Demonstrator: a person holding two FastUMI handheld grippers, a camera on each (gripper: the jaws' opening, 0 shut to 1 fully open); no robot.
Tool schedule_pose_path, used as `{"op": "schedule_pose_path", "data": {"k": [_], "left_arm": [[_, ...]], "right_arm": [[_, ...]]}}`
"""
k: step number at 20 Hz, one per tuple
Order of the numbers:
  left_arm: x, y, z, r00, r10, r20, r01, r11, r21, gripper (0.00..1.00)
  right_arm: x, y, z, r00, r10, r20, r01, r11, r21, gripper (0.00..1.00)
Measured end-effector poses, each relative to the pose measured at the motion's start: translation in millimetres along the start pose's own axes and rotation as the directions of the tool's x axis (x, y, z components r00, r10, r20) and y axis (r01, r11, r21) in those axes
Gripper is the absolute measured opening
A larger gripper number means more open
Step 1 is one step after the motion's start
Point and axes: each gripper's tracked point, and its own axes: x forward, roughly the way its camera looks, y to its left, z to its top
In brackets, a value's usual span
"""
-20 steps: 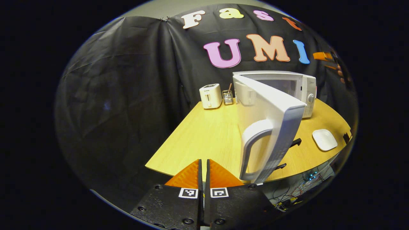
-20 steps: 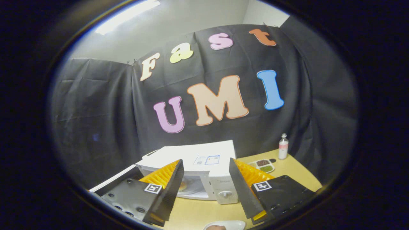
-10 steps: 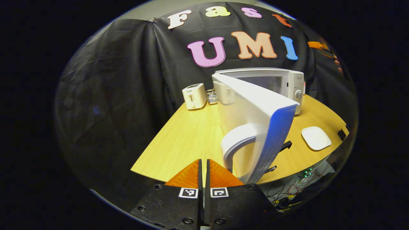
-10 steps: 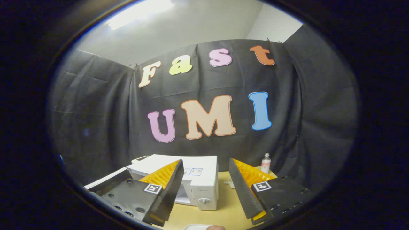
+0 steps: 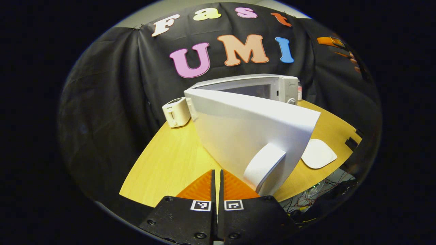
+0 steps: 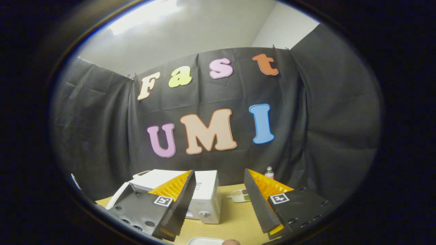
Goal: Open the microwave oven with the left hand, put the food in, and close the microwave oven.
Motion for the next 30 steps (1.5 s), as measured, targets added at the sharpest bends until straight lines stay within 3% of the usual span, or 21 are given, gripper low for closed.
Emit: {"op": "schedule_pose_path", "data": {"k": [1, 2, 9, 15, 22, 25, 30], "left_arm": [[5.1, -6.6, 2.3, 1.0, -0.014, -0.003, 0.014, 1.0, 0.007, 0.0], [9.9, -12.3, 5.6, 1.0, -0.025, -0.005, 0.026, 1.0, 0.013, 0.0], [41.8, -56.6, 38.0, 0.994, -0.109, 0.012, 0.108, 0.992, 0.067, 0.01], [75.9, -90.1, 57.8, 0.985, -0.172, 0.018, 0.17, 0.981, 0.091, 0.0], [114.7, -111.3, 82.5, 0.982, -0.188, 0.032, 0.184, 0.978, 0.097, 0.0], [130.0, -116.1, 91.6, 0.981, -0.189, 0.03, 0.185, 0.977, 0.102, 0.0], [158.7, -125.3, 107.0, 0.977, -0.211, 0.037, 0.211, 0.978, 0.005, 0.0]], "right_arm": [[-1.9, -5.7, 8.3, 1.0, -0.006, 0.011, 0.006, 1.0, -0.02, 0.87], [-4.1, -11.2, 14.3, 1.0, -0.012, 0.02, 0.012, 0.999, -0.032, 0.8], [-26.4, -63.1, 49.0, 0.994, -0.089, 0.066, 0.091, 0.995, -0.032, 0.81], [-38.7, -79.4, 69.7, 0.994, -0.094, 0.064, 0.098, 0.992, -0.074, 0.81], [-37.5, -88.6, 99.6, 0.994, -0.072, 0.082, 0.084, 0.984, -0.159, 0.82], [-33.2, -88.2, 98.2, 0.995, -0.062, 0.082, 0.08, 0.97, -0.23, 0.89], [-24.9, -77.3, 88.7, 0.997, -0.026, 0.079, 0.056, 0.912, -0.406, 0.89]]}}
